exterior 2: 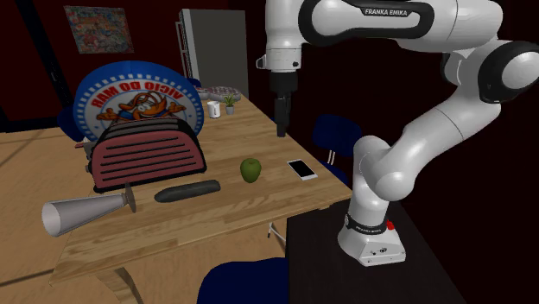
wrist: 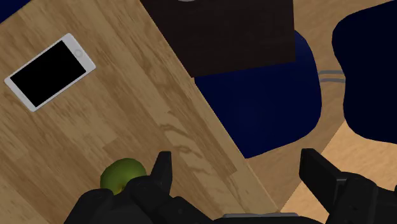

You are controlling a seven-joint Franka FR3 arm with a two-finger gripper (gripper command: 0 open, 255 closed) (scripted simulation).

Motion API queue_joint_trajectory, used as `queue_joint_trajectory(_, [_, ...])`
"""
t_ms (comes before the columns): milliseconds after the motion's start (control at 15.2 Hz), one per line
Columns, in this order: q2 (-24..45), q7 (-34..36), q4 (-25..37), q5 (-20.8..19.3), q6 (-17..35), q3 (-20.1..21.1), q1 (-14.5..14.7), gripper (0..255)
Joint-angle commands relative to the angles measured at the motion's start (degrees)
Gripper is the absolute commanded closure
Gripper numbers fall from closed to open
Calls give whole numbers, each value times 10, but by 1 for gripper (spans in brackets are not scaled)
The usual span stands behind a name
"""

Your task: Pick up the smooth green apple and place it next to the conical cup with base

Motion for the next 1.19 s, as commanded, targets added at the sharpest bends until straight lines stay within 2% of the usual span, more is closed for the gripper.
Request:
queue_joint_trajectory(0, [0, 0, 0, 0, 0, 0, 0, 0])
queue_joint_trajectory(594, [32, -237, -108, -107, 181, -104, 29, 0])
queue_joint_trajectory(1122, [153, -442, -129, -170, 376, -214, 70, 0])
